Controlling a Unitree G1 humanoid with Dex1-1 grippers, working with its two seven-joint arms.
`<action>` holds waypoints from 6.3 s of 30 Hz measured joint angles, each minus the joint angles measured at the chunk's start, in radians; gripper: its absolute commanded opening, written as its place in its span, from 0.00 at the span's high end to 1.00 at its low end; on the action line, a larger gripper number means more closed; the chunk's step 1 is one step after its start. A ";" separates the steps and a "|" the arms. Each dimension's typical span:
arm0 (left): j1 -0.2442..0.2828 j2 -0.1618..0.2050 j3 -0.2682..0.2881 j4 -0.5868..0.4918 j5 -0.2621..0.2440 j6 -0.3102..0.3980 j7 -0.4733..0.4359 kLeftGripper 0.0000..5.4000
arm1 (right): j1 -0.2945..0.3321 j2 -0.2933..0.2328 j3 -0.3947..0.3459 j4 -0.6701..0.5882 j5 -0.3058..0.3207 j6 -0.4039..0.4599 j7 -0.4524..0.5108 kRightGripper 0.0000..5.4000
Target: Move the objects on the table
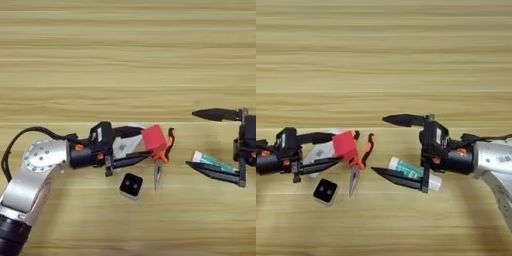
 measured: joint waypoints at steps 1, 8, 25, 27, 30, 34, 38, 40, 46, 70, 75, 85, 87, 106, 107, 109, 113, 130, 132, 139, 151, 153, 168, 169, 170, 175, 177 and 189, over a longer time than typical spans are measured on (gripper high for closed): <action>-0.008 0.005 -0.005 -0.003 -0.001 0.004 -0.013 0.58 | -0.005 -0.002 0.009 0.000 -0.001 0.001 0.002 0.00; -0.047 0.022 -0.027 -0.010 -0.006 0.013 -0.054 0.58 | -0.045 -0.005 0.070 0.005 -0.028 0.007 0.023 0.00; -0.080 0.036 -0.087 -0.009 -0.003 0.013 -0.118 0.58 | -0.082 -0.005 0.140 0.032 -0.070 0.021 0.052 0.07; -0.081 0.037 -0.087 -0.009 -0.003 0.013 -0.121 0.58 | -0.083 -0.005 0.147 0.032 -0.071 0.021 0.054 0.10; -0.084 0.037 -0.089 -0.009 -0.001 0.013 -0.122 0.58 | -0.084 -0.005 0.151 0.032 -0.073 0.021 0.060 0.17; -0.087 0.037 -0.096 -0.009 0.001 0.013 -0.124 0.58 | -0.086 -0.005 0.155 0.032 -0.078 0.021 0.062 0.24; -0.087 0.037 -0.098 -0.009 0.001 0.013 -0.123 0.58 | -0.089 -0.004 0.163 0.033 -0.081 0.021 0.063 0.33; -0.087 0.037 -0.099 -0.009 0.001 0.013 -0.122 0.58 | -0.089 -0.004 0.170 0.034 -0.085 0.021 0.063 0.37; -0.087 0.037 -0.104 -0.009 0.001 0.013 -0.120 0.58 | -0.089 -0.003 0.176 0.040 -0.085 0.021 0.063 0.49; -0.090 0.037 -0.106 -0.004 0.003 0.013 -0.119 0.58 | -0.103 0.000 0.188 0.060 -0.091 0.017 0.063 0.57; -0.091 0.036 -0.106 -0.001 0.003 0.011 -0.118 0.51 | -0.105 0.000 0.188 0.061 -0.091 0.017 0.064 0.57; -0.096 0.031 -0.106 -0.001 0.003 0.009 -0.103 0.33 | -0.105 0.002 0.190 0.063 -0.096 0.017 0.063 0.57; -0.096 0.030 -0.106 -0.001 0.003 0.009 -0.100 0.29 | -0.105 0.003 0.190 0.064 -0.097 0.017 0.063 0.57; -0.096 0.027 -0.106 0.007 0.003 0.000 -0.089 0.00 | -0.064 0.007 0.079 0.101 -0.080 -0.022 0.029 0.57; -0.096 0.027 -0.106 0.007 0.003 -0.001 -0.089 0.00 | -0.059 0.007 0.073 0.102 -0.079 -0.023 0.027 0.57; -0.096 0.027 -0.106 0.007 0.003 -0.002 -0.088 0.00 | -0.043 0.007 0.051 0.110 -0.079 -0.031 0.019 0.57; -0.096 0.026 -0.106 0.008 0.003 -0.007 -0.083 0.00 | -0.008 0.004 -0.013 0.160 -0.078 -0.055 0.015 0.57; -0.096 0.026 -0.105 0.021 0.003 -0.019 -0.078 0.00 | -0.005 0.007 -0.199 0.595 -0.123 -0.175 -0.090 0.57; -0.096 0.026 -0.105 0.023 0.003 -0.023 -0.078 0.00 | -0.029 0.009 -0.205 0.661 -0.124 -0.192 -0.093 0.57; -0.096 0.026 -0.105 0.030 0.003 -0.030 -0.077 0.00 | -0.090 0.026 -0.221 0.853 -0.135 -0.261 -0.094 0.57; -0.096 0.026 -0.103 0.038 0.003 -0.031 -0.068 0.00 | -0.150 0.055 -0.222 1.082 -0.180 -0.373 -0.092 0.57; -0.096 0.026 -0.103 0.038 0.003 -0.032 -0.065 0.00 | -0.160 0.060 -0.222 1.112 -0.188 -0.393 -0.092 0.57; -0.095 0.026 -0.084 0.046 0.003 -0.042 -0.053 0.00 | -0.223 0.079 -0.220 1.257 -0.211 -0.503 -0.087 0.57; -0.094 0.026 -0.084 0.048 0.003 -0.042 -0.051 0.00 | -0.223 0.079 -0.219 1.257 -0.211 -0.504 -0.086 0.54; -0.093 0.026 -0.084 0.049 0.003 -0.042 -0.049 0.00 | -0.223 0.079 -0.219 1.257 -0.211 -0.504 -0.085 0.52; -0.093 0.025 -0.084 0.049 0.003 -0.047 -0.044 0.00 | -0.213 0.088 -0.203 1.270 -0.230 -0.500 -0.070 0.43; -0.093 0.025 -0.084 0.049 0.003 -0.050 -0.042 0.00 | -0.213 0.088 -0.203 1.271 -0.231 -0.500 -0.068 0.38; -0.091 0.025 -0.084 0.052 0.003 -0.054 -0.039 0.00 | -0.212 0.088 -0.207 1.235 -0.230 -0.480 -0.066 0.14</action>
